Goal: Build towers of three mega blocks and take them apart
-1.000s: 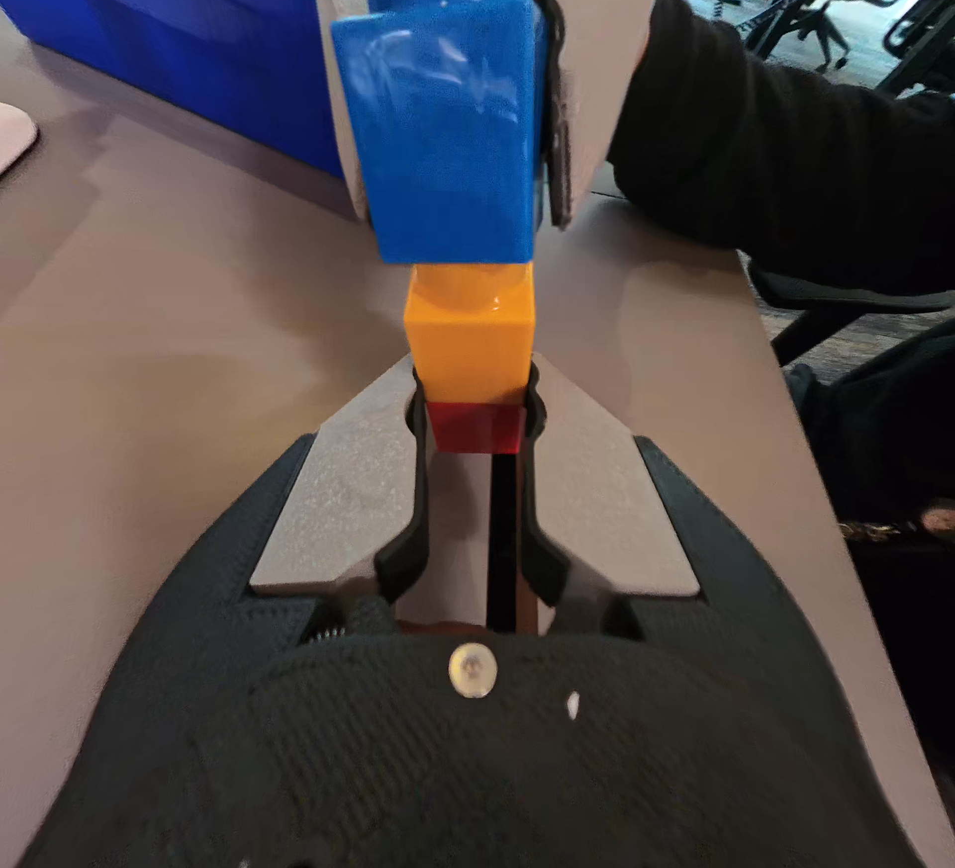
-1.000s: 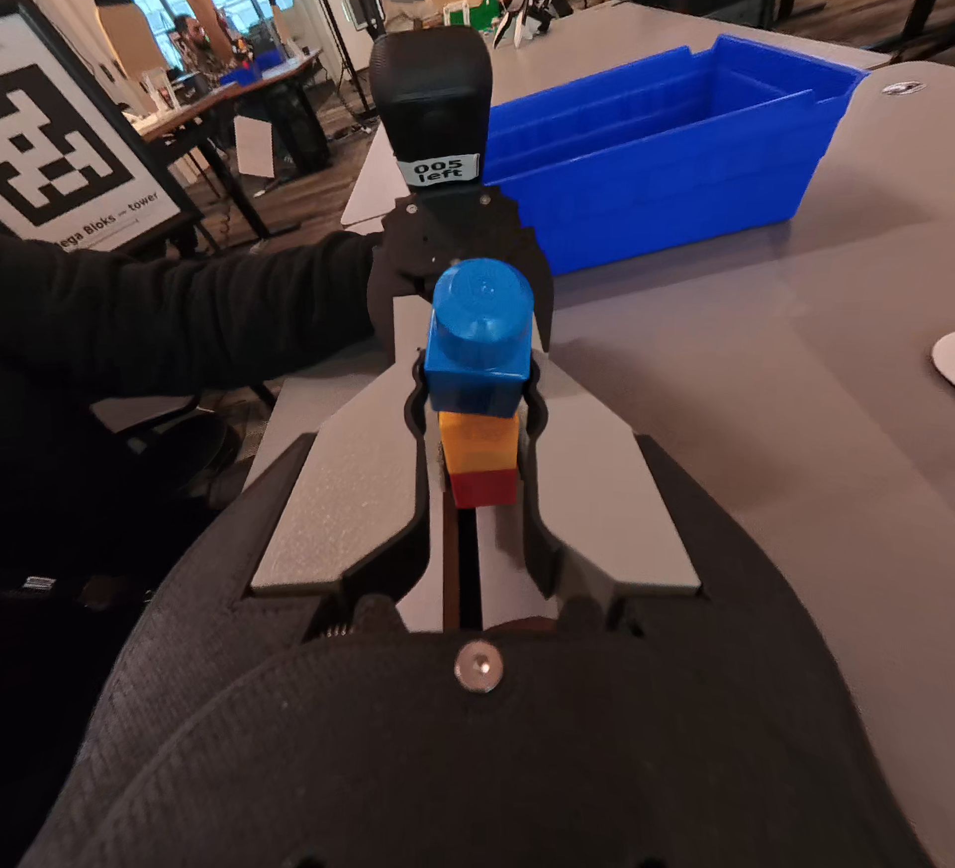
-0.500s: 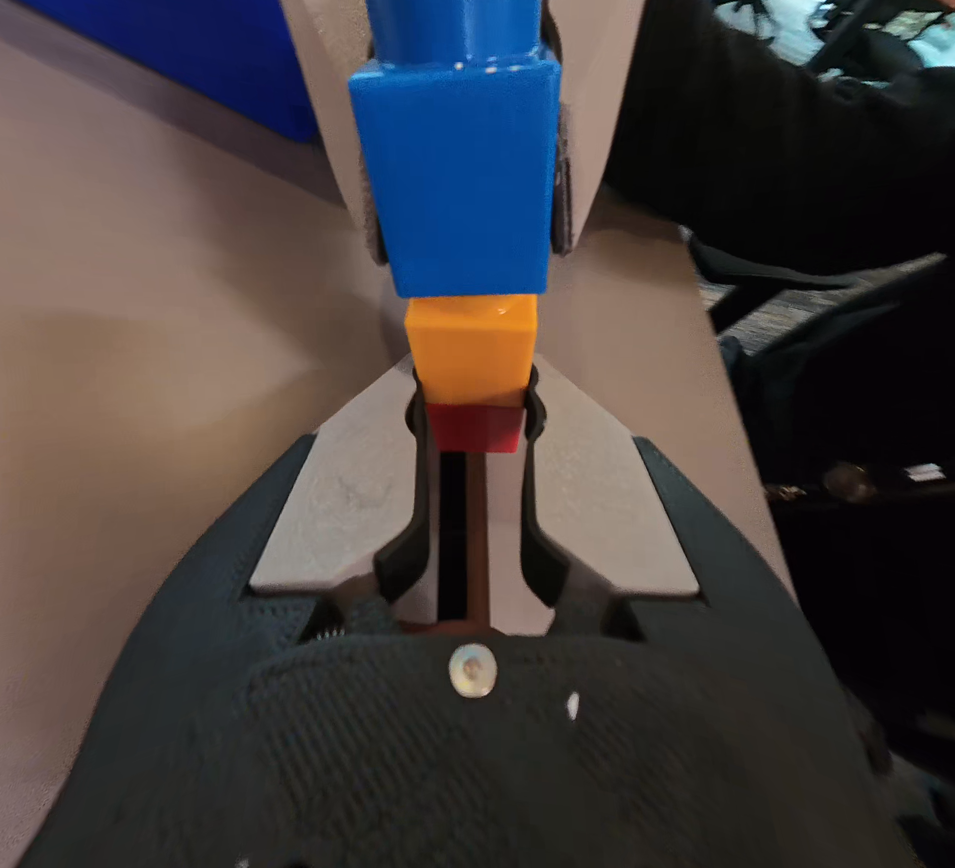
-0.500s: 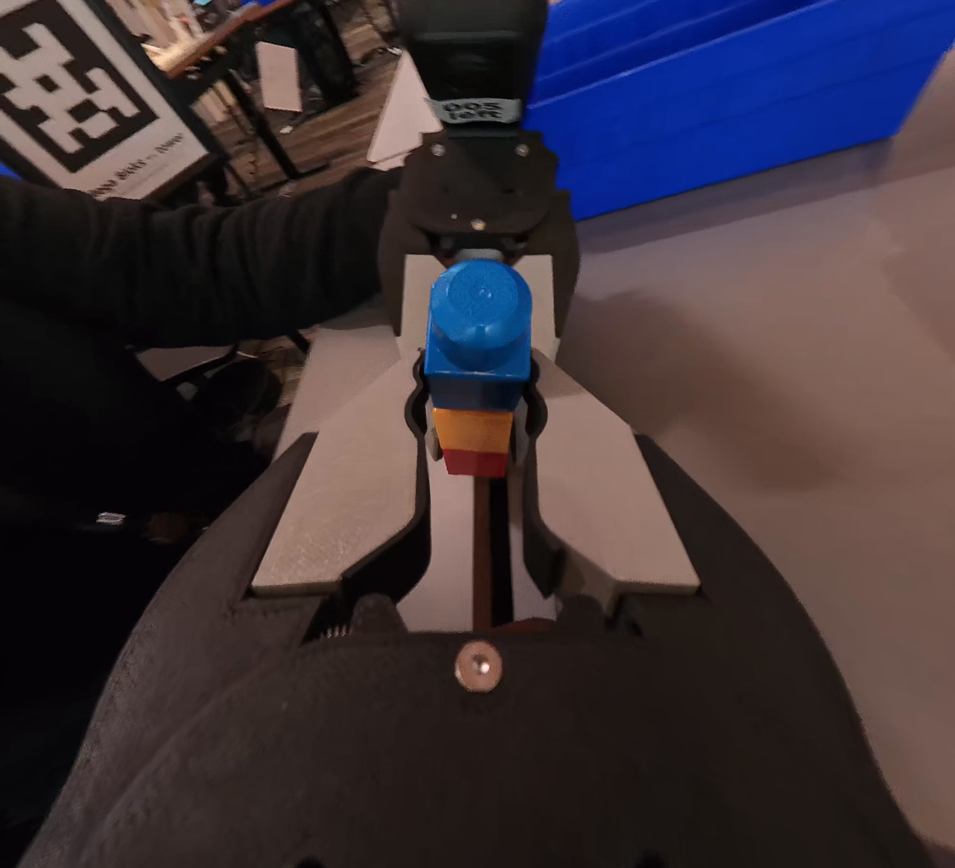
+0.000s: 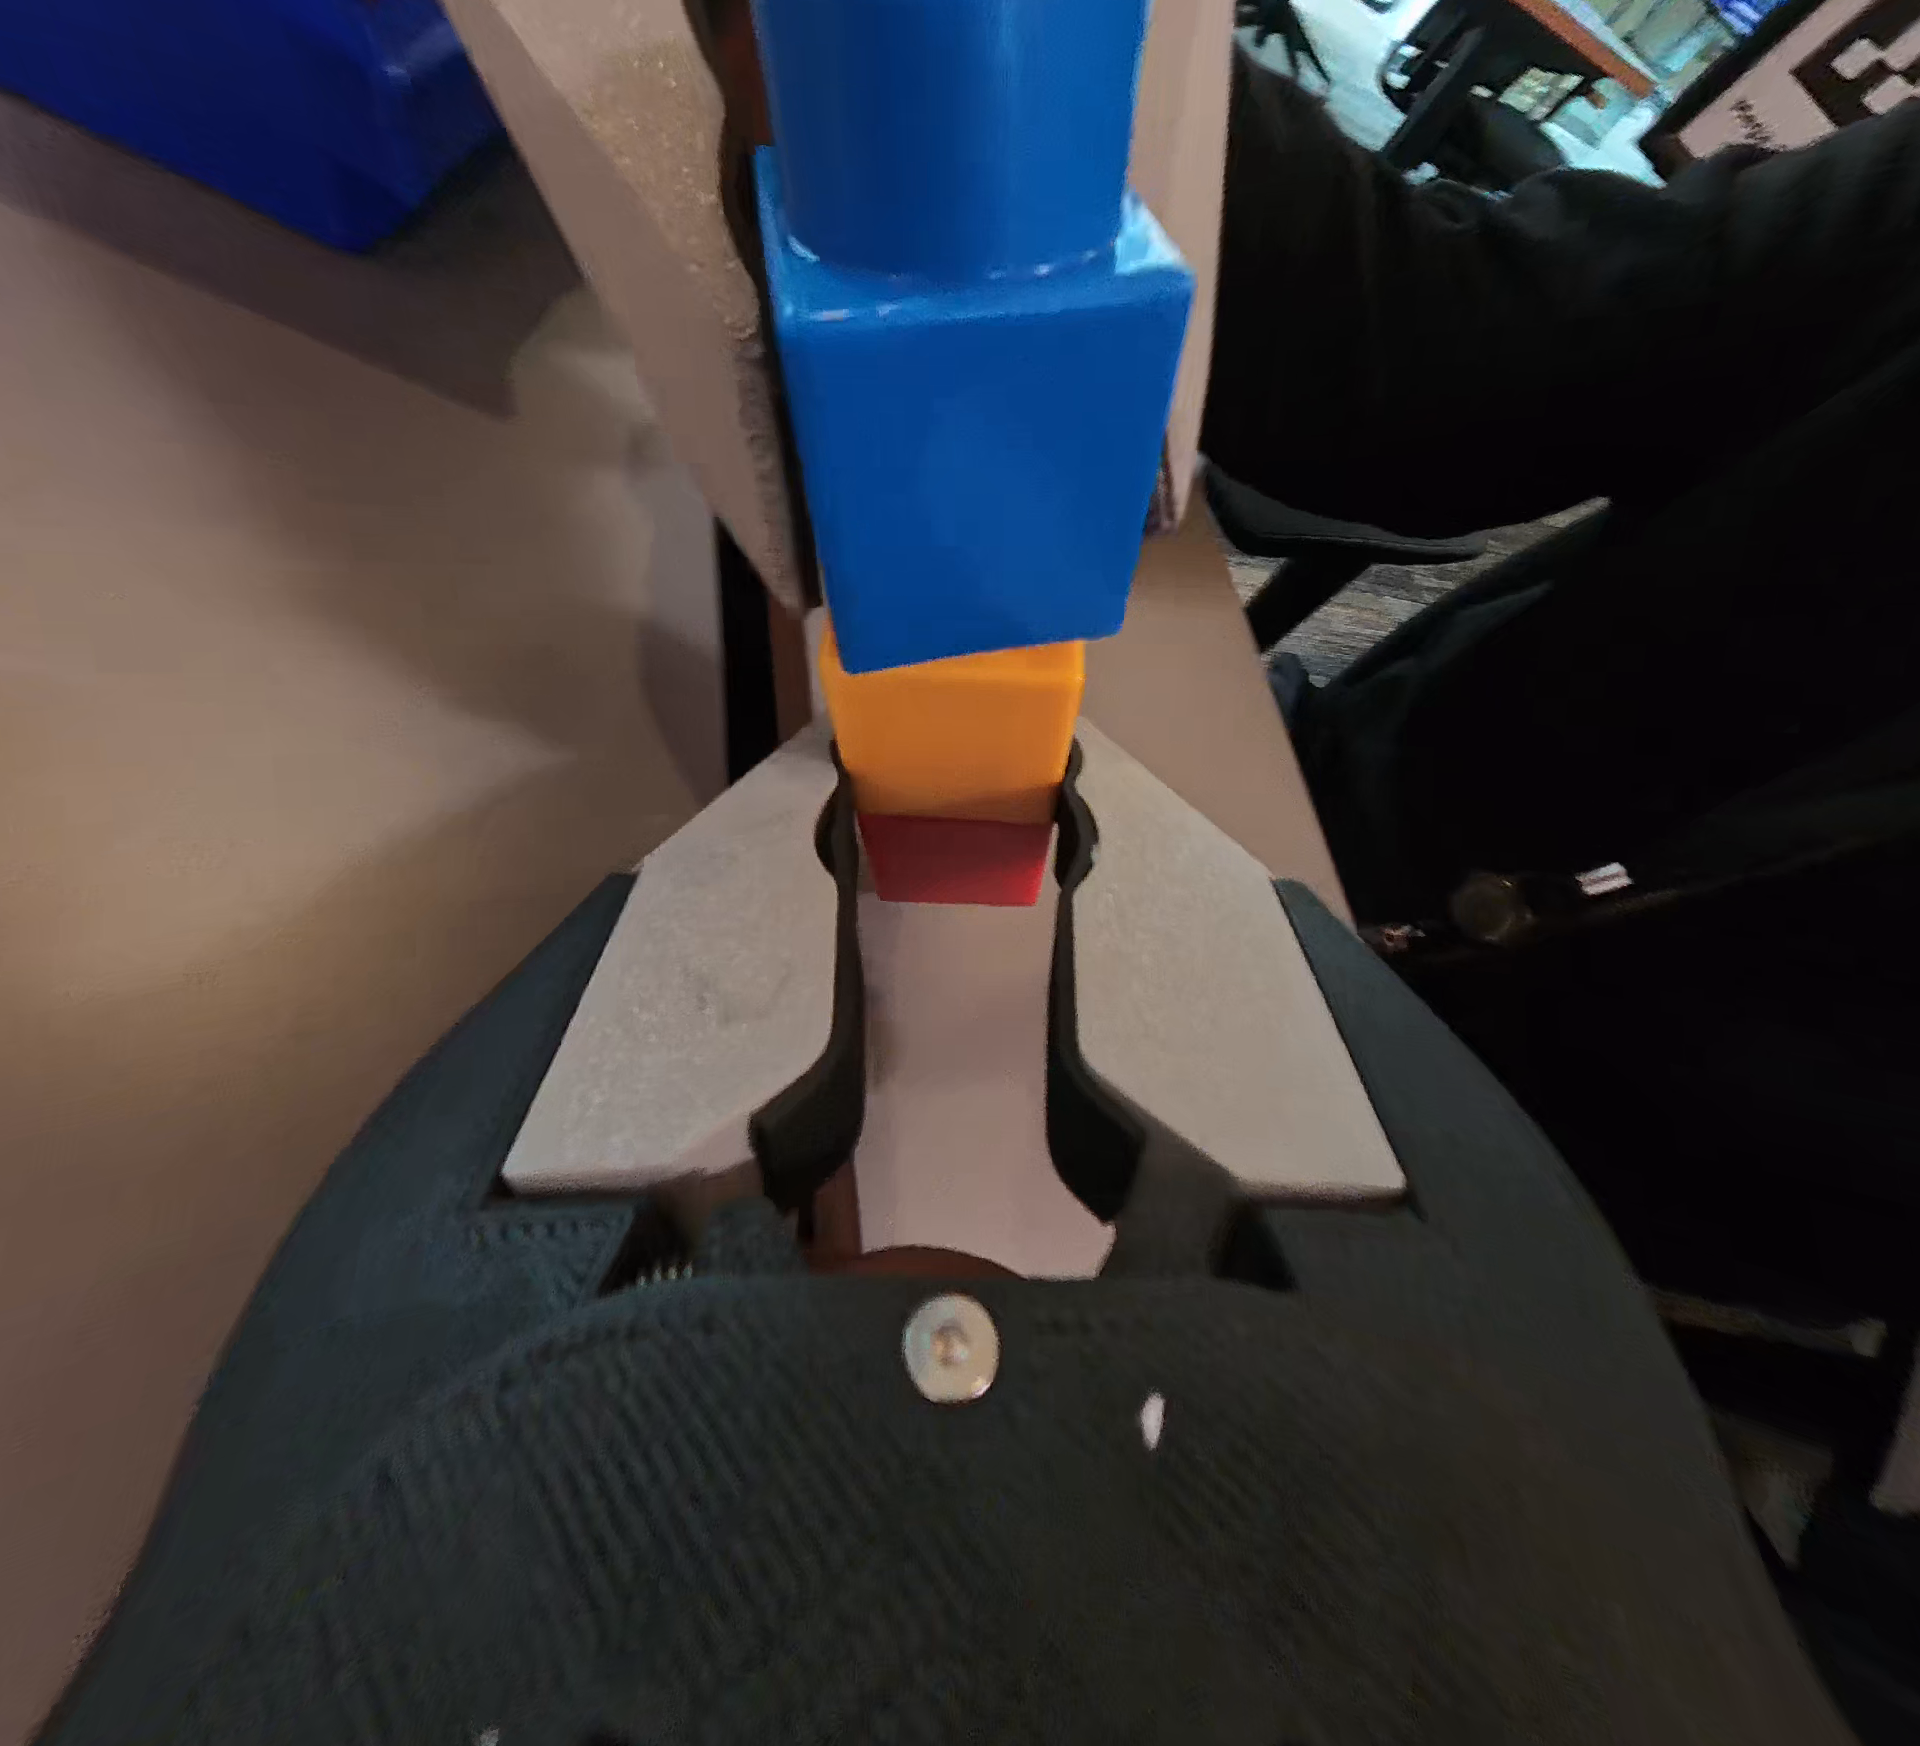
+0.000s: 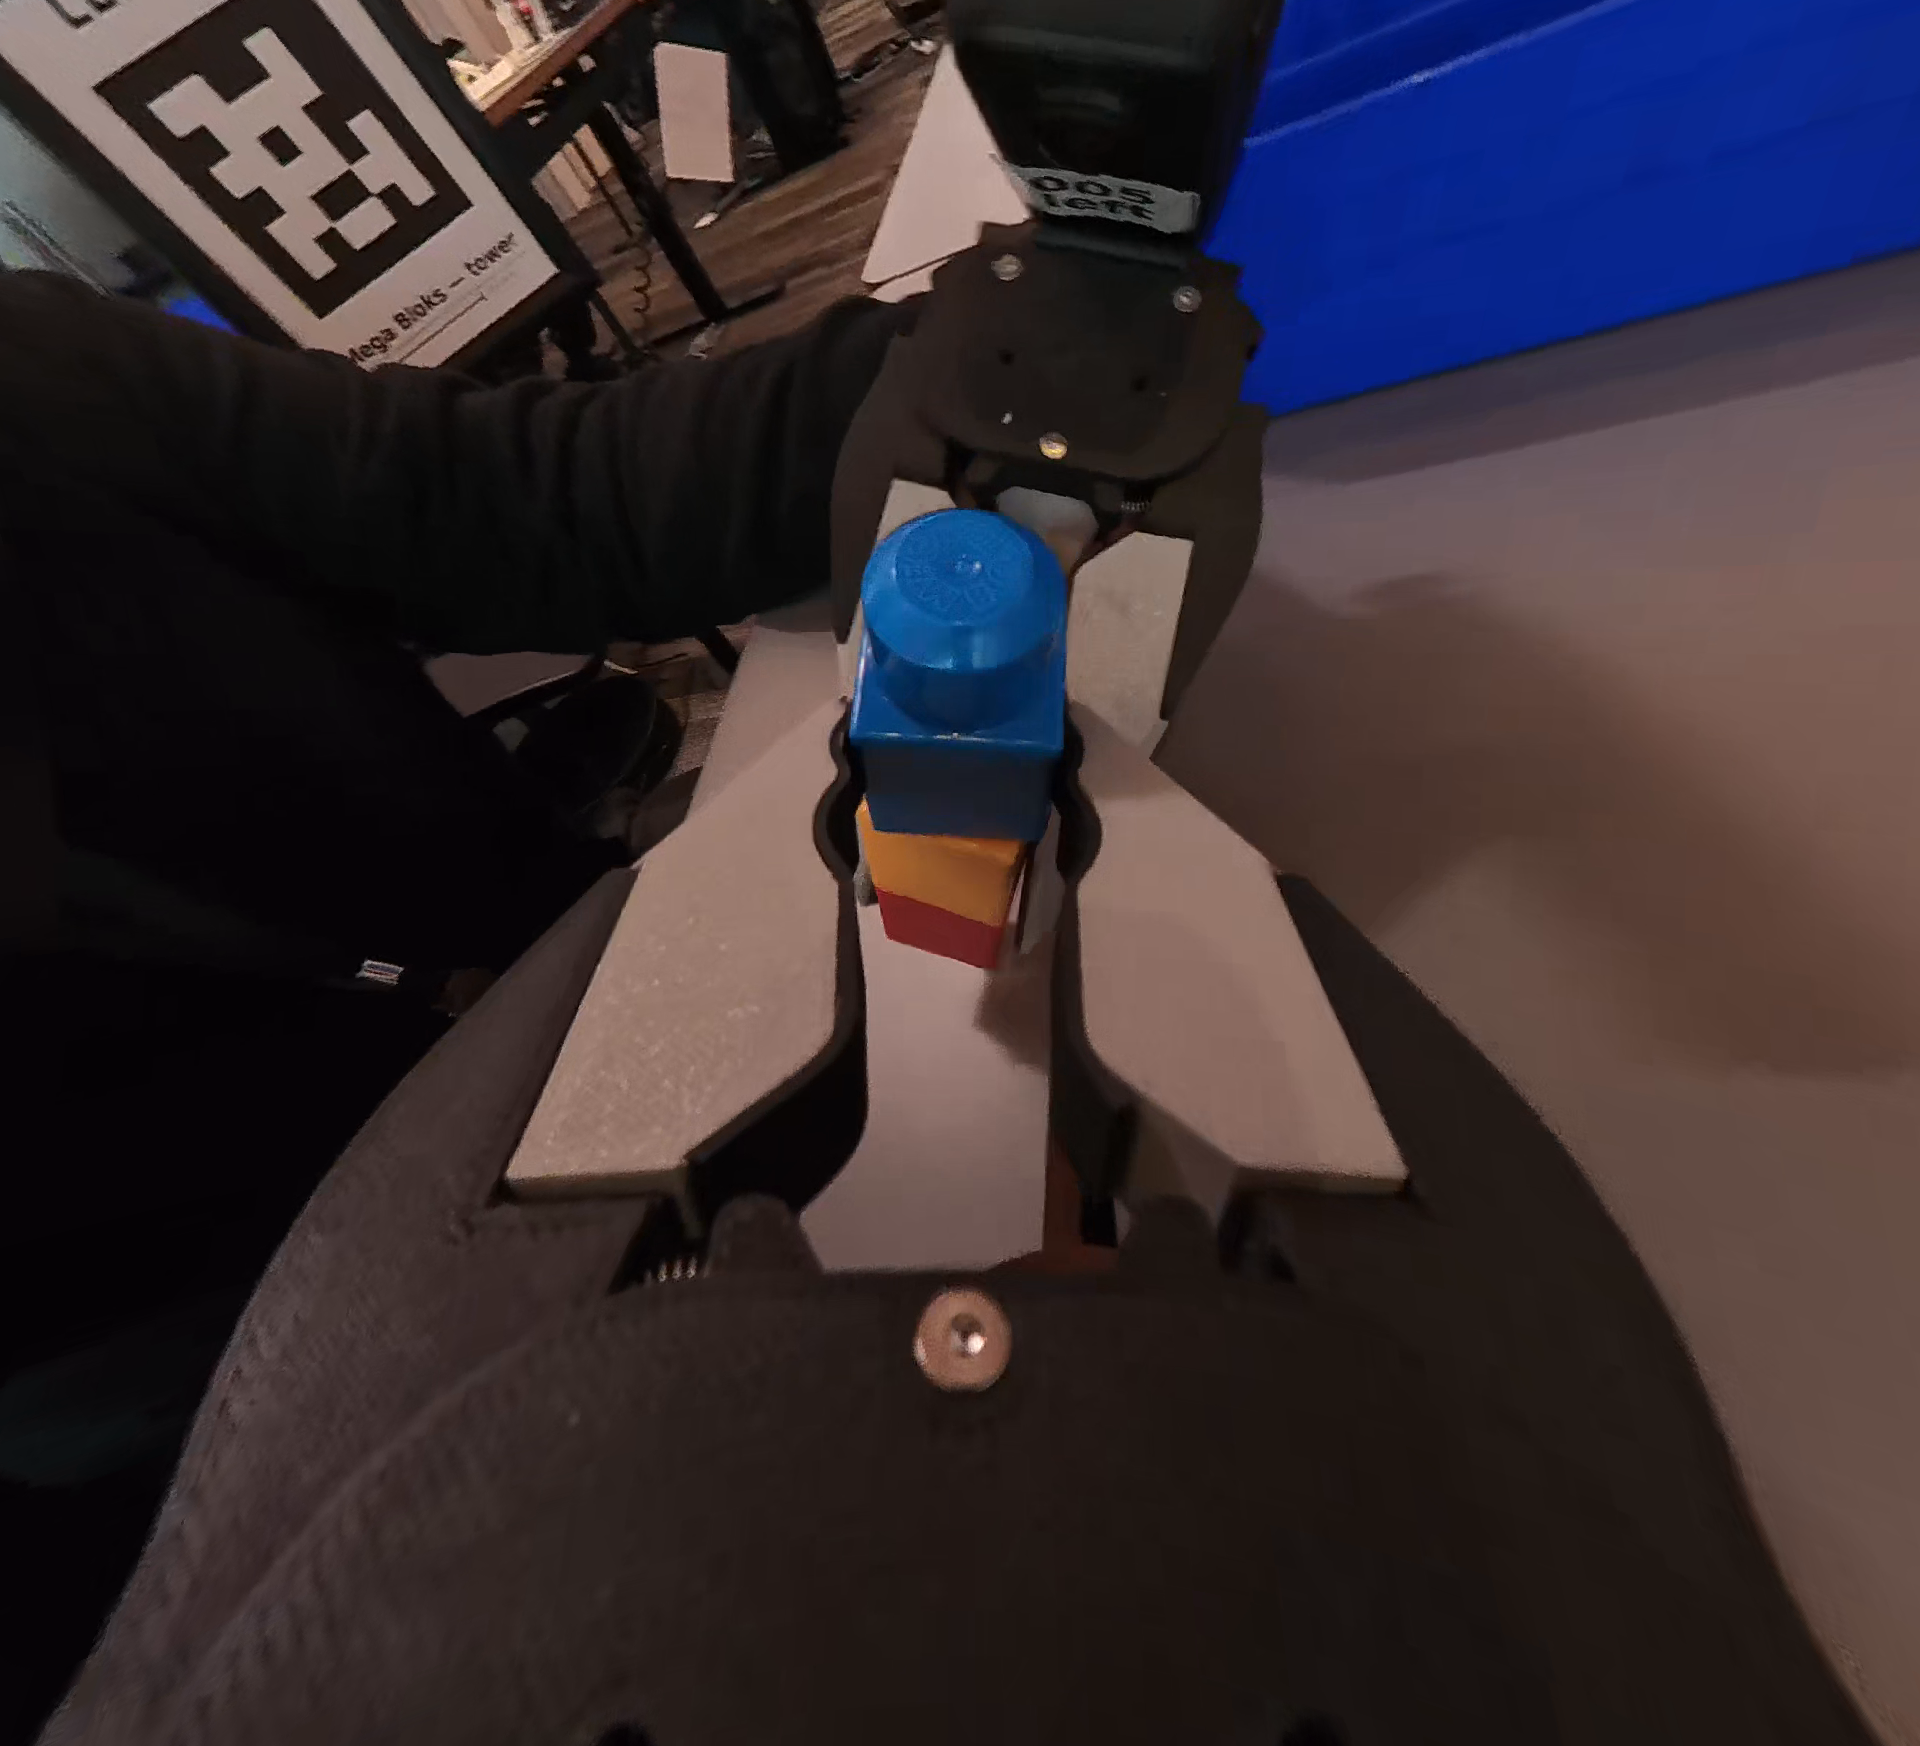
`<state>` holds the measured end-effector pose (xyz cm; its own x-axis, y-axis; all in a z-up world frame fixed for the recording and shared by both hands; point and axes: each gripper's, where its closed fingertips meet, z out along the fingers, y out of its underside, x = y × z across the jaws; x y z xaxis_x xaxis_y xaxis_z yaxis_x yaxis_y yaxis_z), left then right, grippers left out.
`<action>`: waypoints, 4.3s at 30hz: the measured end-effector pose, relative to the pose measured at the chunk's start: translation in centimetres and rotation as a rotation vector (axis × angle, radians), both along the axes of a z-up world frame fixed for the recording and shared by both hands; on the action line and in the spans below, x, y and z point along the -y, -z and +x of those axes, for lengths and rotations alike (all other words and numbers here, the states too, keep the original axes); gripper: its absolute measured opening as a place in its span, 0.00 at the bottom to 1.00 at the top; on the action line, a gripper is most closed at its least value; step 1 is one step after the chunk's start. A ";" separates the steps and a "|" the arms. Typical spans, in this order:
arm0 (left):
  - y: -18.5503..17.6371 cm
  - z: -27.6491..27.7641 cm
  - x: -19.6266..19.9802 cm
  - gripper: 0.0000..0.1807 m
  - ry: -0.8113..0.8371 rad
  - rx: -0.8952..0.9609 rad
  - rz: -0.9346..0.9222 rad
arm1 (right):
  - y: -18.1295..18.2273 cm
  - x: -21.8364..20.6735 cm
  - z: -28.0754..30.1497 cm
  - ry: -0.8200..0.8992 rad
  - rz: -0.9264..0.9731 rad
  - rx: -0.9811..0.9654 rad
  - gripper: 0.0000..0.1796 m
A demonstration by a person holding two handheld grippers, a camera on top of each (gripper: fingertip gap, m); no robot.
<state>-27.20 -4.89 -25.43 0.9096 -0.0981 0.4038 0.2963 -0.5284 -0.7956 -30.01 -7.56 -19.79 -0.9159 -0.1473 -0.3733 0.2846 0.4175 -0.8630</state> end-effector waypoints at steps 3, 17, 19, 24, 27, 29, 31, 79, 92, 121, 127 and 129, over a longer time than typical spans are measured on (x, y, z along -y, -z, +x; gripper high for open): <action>0.7 -1.9 -0.1 0.19 -0.109 -0.024 -0.048 | 0.8 -0.3 -1.5 0.083 0.054 -0.010 0.19; 0.7 -1.4 -0.3 0.19 -0.089 -0.030 -0.049 | 0.8 -0.3 -0.8 0.057 0.052 0.004 0.19; 0.7 -1.3 -0.3 0.19 -0.079 -0.023 -0.044 | 0.7 -0.3 -0.8 0.051 0.043 0.016 0.19; -0.2 -2.1 -0.4 0.19 -0.125 -0.005 0.004 | -0.4 0.2 -1.8 0.102 -0.035 0.055 0.19; -0.5 -2.9 -0.2 0.19 -0.164 -0.017 0.020 | -0.7 0.6 -2.6 0.136 -0.079 0.051 0.19; -0.3 -3.2 -0.1 0.19 -0.180 -0.018 0.014 | 0.1 0.8 -2.9 0.157 -0.043 0.038 0.21; 0.0 -3.5 0.0 0.19 -0.189 -0.028 0.007 | 1.0 1.1 -2.9 0.157 -0.003 0.035 0.25; 0.7 -7.7 0.8 0.26 -0.408 -0.113 -0.033 | -5.5 -32.9 -16.0 1.405 0.065 -0.372 0.19; 0.6 -7.3 0.5 0.27 -0.392 -0.110 -0.030 | -3.8 -32.6 -14.8 1.578 0.326 -0.423 0.19; 0.6 -6.7 0.2 0.27 -0.369 -0.098 -0.029 | -2.2 -32.3 -14.5 1.741 0.188 -0.320 0.19; 0.6 -6.7 0.2 0.26 -0.368 -0.098 -0.027 | -1.1 -32.9 -14.5 1.750 0.238 -0.319 0.19; 0.5 -6.7 0.2 0.26 -0.369 -0.097 -0.025 | -0.9 -32.9 -14.4 1.748 0.262 -0.334 0.19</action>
